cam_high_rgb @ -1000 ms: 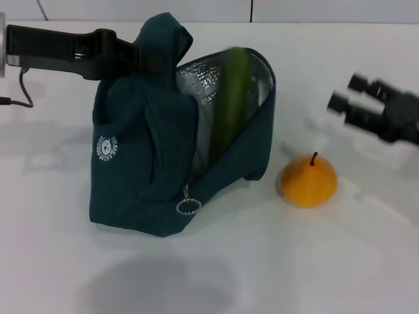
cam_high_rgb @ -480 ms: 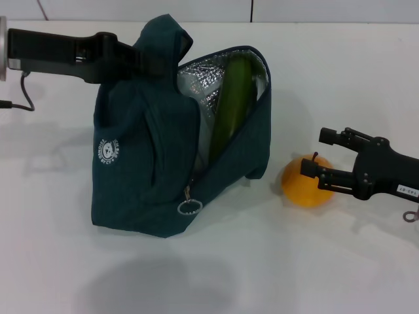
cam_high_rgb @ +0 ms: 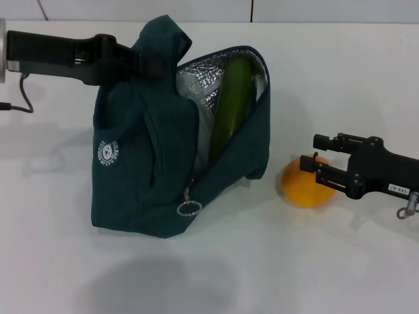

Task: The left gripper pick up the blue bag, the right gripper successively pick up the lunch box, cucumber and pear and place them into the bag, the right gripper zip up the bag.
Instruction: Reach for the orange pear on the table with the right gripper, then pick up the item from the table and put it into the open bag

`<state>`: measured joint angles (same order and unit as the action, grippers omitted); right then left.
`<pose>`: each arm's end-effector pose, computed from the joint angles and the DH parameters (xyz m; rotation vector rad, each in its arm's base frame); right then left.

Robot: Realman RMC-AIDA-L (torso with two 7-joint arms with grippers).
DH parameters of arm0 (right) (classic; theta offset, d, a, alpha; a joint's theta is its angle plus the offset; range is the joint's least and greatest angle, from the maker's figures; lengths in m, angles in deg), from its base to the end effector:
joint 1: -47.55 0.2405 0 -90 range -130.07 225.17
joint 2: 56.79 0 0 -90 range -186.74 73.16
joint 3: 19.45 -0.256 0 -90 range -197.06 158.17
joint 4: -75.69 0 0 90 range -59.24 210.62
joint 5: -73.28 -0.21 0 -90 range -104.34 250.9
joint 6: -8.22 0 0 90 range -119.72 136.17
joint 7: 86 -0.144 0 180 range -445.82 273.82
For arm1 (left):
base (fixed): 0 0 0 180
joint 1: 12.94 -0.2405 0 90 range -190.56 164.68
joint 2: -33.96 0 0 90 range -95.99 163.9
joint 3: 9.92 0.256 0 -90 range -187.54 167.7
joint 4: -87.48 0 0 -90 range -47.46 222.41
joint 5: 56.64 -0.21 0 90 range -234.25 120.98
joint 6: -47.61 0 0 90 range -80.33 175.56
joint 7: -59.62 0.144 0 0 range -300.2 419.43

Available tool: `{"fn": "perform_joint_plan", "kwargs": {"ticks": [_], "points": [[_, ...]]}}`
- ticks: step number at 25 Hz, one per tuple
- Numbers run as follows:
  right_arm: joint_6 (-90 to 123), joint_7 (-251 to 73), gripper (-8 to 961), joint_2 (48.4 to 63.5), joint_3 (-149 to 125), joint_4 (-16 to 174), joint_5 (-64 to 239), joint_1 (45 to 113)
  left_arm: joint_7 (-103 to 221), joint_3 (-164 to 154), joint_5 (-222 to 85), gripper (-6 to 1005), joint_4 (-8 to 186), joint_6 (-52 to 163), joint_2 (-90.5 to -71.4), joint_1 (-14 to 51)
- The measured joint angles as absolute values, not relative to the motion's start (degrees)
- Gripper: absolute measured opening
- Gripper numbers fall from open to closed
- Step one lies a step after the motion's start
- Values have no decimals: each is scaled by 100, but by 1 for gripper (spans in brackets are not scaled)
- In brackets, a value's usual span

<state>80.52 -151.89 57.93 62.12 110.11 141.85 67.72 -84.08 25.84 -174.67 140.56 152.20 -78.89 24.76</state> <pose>0.2642 0.3117 -0.0324 -2.5908 0.5261 0.8314 -0.2070 0.3597 0.0884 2.5376 1.6958 0.7098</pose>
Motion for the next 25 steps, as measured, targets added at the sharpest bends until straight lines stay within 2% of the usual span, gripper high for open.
{"fn": "perform_joint_plan", "kwargs": {"ticks": [7, 12, 20, 25], "points": [[8014, -15097, 436, 5819, 6238, 10989, 14263, 6852, -8409, 2587, -17467, 43, 14056, 15221, -7882, 2480], [8016, -15095, 197, 5829, 6238, 10977, 14316, 6901, -8409, 2594, -17467, 43, 14056, 15221, -7879, 2489], [8007, -15095, 46, 5827, 6204, 10998, 14345, 6903, -8409, 2594, -17467, 44, 14056, 15221, -7871, 2494], [8168, -15146, 36, 5823, 5926, 10994, 14298, 6886, -8409, 2594, -17468, 44, 14056, 15220, -7872, 2495]]}}
